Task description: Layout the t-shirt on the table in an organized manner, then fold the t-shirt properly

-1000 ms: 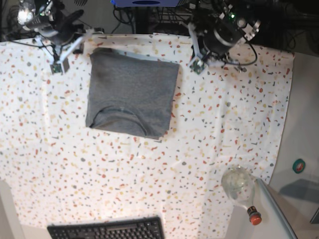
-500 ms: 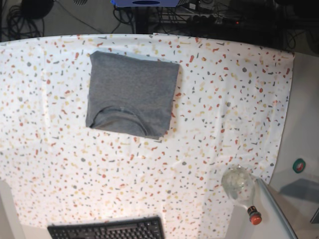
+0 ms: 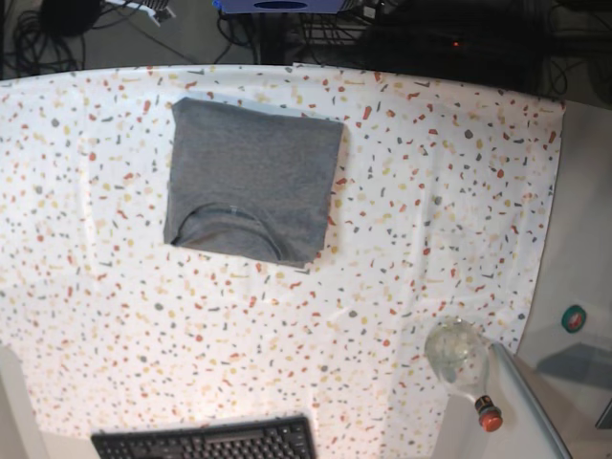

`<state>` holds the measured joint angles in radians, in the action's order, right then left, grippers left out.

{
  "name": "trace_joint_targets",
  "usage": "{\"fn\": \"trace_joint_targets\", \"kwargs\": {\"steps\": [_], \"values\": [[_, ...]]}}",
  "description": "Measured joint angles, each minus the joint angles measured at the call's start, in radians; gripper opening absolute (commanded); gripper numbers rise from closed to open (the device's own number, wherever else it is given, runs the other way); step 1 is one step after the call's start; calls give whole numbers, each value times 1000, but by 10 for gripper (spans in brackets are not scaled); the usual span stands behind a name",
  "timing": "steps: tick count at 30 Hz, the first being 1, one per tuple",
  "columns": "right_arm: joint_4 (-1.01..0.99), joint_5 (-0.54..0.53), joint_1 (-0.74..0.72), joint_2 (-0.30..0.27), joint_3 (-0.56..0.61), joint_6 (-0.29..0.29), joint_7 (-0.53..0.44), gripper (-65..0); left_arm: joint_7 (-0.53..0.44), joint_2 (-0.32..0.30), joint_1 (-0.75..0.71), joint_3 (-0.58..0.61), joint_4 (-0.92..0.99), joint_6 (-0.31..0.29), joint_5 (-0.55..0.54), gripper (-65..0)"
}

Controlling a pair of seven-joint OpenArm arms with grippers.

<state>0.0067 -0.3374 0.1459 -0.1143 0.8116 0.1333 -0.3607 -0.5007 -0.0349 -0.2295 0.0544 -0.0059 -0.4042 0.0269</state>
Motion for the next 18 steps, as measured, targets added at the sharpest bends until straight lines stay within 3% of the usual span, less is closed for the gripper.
{"fn": "trace_joint_targets", "kwargs": {"steps": [1,2,9,15,18], "values": [[0,1,6,-1,5,6,-8,-650,-124,-4,0,1,7,-13,-10,-650],[0,0,12,-4,5,5,12,-650,-172,-6,-5,0,5,-14,-60,-650],[72,-3,19,-12,5,-5,46,-650,23,-16,-54,0,-142,-8,-172,-650],[76,-3,42,-17,5,-5,51,-650,16,-15,-34,0,-146,-7,-190,-650],[71,-3,47,-20,5,-5,50,-650,17,-21,-41,1,-147,118,-189,-650]]}}
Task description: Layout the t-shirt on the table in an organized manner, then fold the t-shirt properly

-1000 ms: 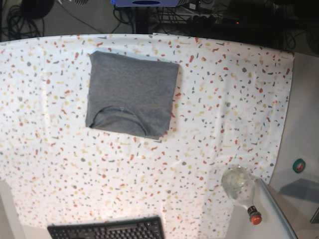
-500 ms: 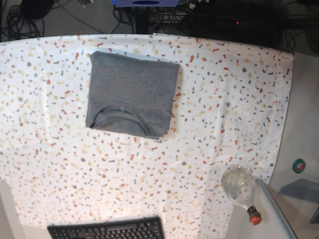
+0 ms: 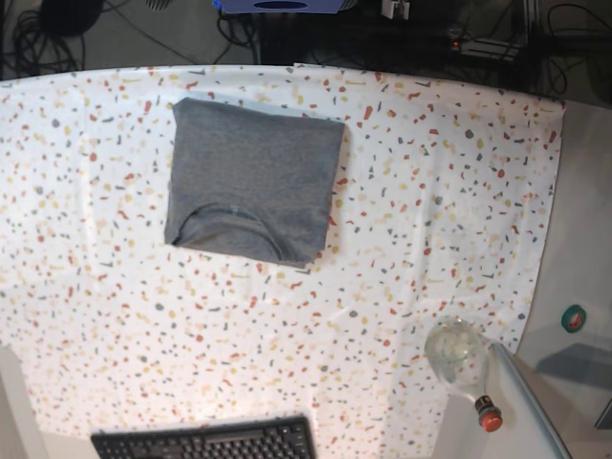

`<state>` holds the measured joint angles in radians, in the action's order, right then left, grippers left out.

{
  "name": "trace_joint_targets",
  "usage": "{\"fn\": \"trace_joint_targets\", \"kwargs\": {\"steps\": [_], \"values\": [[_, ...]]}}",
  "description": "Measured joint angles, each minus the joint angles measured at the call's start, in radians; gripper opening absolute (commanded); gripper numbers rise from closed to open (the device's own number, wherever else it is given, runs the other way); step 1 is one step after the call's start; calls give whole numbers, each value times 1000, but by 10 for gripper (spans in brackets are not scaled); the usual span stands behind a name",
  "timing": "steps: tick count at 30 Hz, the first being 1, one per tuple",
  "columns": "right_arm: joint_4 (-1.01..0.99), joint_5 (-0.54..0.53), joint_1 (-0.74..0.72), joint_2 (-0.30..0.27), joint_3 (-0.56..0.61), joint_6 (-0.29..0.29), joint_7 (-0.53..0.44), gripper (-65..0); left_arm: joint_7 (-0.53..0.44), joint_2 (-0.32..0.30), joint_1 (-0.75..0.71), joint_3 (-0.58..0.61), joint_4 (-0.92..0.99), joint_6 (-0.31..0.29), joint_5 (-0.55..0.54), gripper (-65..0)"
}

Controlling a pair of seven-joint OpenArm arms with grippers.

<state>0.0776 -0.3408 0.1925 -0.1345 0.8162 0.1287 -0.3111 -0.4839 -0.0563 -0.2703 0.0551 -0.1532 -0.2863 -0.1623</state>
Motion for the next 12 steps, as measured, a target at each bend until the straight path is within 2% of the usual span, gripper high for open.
{"fn": "trace_joint_targets", "kwargs": {"steps": [7,12], "values": [[6,0,15,13,0,0,-10,-650,3,0,6,11,70,301,7,-650],[5,0,50,8,0,0,-2,-650,6,-3,-5,11,83,313,7,-650]]}}
